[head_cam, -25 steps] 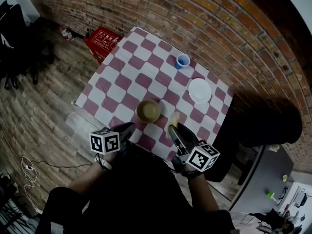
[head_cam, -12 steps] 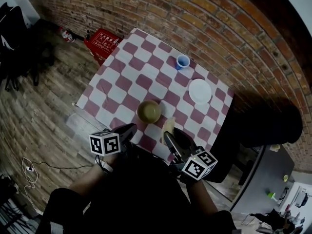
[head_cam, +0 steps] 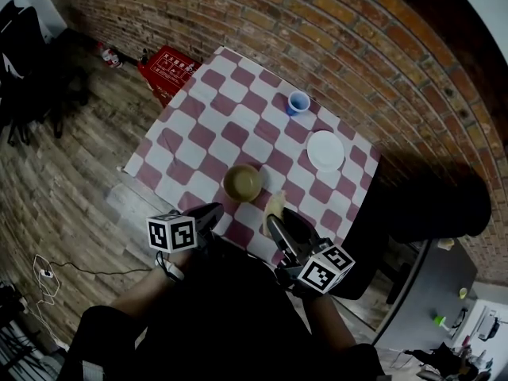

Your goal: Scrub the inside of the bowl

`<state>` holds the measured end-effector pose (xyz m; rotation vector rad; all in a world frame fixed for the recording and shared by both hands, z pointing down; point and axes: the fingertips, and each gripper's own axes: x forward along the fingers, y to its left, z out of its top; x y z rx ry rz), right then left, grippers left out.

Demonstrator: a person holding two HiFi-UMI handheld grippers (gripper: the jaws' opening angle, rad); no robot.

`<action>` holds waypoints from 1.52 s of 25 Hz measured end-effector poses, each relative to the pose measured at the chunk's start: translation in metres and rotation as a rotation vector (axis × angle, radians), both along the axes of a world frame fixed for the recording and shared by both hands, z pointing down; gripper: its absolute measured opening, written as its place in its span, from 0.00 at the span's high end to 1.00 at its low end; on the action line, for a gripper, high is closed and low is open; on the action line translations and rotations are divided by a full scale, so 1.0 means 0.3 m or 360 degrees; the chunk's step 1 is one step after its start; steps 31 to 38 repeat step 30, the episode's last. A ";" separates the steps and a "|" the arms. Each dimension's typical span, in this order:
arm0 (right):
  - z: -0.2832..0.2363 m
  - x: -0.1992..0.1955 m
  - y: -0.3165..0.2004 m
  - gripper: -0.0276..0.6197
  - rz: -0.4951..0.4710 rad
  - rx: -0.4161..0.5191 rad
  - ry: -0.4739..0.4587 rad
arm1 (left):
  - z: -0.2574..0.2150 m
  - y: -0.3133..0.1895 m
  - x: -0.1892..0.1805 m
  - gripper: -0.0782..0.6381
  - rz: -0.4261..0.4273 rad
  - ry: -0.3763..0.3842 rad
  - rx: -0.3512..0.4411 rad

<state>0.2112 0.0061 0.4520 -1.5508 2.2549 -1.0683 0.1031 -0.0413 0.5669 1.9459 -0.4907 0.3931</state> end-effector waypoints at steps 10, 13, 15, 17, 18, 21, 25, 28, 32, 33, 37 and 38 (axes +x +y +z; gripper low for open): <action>0.000 0.008 0.007 0.72 0.0010 0.0017 0.0015 | 0.016 -0.013 0.024 0.82 0.0015 -0.0006 0.0012; -0.002 0.012 0.007 0.72 0.0013 0.0019 0.0025 | 0.021 -0.014 0.031 0.82 0.0025 -0.0015 0.0009; -0.002 0.017 0.006 0.72 0.0016 0.0019 0.0032 | 0.022 -0.016 0.034 0.82 0.0025 -0.0022 0.0006; 0.002 0.025 0.007 0.72 0.0023 0.0013 0.0035 | 0.021 -0.018 0.036 0.82 0.0025 -0.0029 0.0010; 0.005 0.029 0.009 0.72 0.0028 0.0008 0.0034 | 0.022 -0.018 0.037 0.82 0.0025 -0.0032 0.0011; 0.012 0.036 0.013 0.72 0.0034 0.0000 0.0027 | 0.029 -0.019 0.037 0.82 0.0026 -0.0042 0.0012; 0.018 0.040 0.013 0.72 0.0035 -0.0006 0.0022 | 0.038 -0.024 0.036 0.82 0.0018 -0.0047 0.0000; 0.018 0.042 0.017 0.72 0.0037 -0.0010 0.0004 | 0.038 -0.024 0.034 0.82 0.0004 -0.0044 -0.0006; 0.016 0.044 0.021 0.72 0.0038 -0.0010 -0.0006 | 0.040 -0.022 0.034 0.82 -0.0004 -0.0043 -0.0009; 0.016 0.044 0.021 0.72 0.0038 -0.0010 -0.0006 | 0.040 -0.022 0.034 0.82 -0.0004 -0.0043 -0.0009; 0.016 0.044 0.021 0.72 0.0038 -0.0010 -0.0006 | 0.040 -0.022 0.034 0.82 -0.0004 -0.0043 -0.0009; 0.016 0.044 0.021 0.72 0.0038 -0.0010 -0.0006 | 0.040 -0.022 0.034 0.82 -0.0004 -0.0043 -0.0009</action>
